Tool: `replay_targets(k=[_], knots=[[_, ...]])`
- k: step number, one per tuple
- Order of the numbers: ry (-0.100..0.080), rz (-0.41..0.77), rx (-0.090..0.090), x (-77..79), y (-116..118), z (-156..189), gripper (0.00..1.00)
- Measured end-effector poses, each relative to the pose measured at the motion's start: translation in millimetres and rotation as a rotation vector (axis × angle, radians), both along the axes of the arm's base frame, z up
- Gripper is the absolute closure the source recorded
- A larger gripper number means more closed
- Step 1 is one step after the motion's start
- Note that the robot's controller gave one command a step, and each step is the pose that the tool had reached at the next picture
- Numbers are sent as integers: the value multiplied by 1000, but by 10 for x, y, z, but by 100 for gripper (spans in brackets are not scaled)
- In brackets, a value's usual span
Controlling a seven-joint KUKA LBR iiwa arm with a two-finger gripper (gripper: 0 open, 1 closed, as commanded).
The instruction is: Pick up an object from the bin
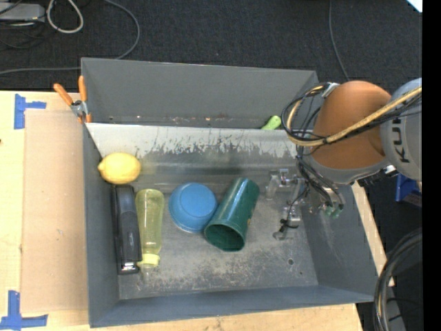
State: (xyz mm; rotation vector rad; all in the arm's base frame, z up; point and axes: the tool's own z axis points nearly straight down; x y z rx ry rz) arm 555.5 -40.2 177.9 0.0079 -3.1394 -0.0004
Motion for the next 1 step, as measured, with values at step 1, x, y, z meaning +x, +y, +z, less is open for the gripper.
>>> replay_targets(k=[1], knots=[[-4, -16, -1, 79, 139, -162, 0]])
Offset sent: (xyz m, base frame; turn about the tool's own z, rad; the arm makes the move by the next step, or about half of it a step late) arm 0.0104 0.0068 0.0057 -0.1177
